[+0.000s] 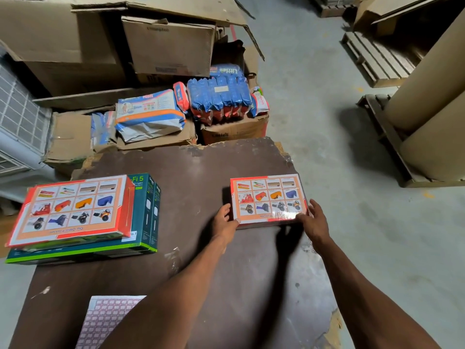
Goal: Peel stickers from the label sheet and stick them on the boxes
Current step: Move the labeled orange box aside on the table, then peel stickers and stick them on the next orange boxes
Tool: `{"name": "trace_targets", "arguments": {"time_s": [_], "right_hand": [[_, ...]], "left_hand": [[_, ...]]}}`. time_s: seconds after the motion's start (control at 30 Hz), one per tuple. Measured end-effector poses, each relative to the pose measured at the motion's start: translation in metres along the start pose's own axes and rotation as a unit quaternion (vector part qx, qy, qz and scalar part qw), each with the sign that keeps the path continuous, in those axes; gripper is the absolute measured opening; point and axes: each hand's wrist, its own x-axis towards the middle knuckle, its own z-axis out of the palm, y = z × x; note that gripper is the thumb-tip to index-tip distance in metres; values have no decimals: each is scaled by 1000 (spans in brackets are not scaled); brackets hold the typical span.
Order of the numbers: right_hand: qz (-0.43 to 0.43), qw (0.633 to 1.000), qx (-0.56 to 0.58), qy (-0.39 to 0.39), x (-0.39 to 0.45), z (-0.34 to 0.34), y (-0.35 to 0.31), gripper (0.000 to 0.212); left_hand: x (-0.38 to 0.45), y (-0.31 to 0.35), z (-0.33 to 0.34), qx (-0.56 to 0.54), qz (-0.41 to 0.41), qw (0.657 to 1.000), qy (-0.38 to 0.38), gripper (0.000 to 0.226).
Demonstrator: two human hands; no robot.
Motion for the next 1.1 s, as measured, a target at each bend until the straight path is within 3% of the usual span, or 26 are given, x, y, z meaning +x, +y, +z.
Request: {"name": "trace_targets", "arguments": {"time_s": [0.27, 0.53, 0.8, 0.93, 1.1], "right_hand": [[-110, 990, 13, 91, -79, 32, -29, 48], [-125, 987, 80, -56, -196, 126, -58, 37], [-145, 975, 53, -160, -284, 213, -83, 33], [-138, 972, 15, -190, -311, 254, -79, 26], [-108, 955, -125, -246, -331, 301, -37, 13]], "left_hand": [[-44, -1, -27, -45, 56, 997, 9, 51], [-114, -4, -130, -99, 124, 986, 47, 25], [-156, -16, -268, -151, 164, 967, 127, 17], [-166, -47, -322, -161, 135, 965, 158, 18], [-161, -113, -371, -122, 60, 971, 196, 17]]}}
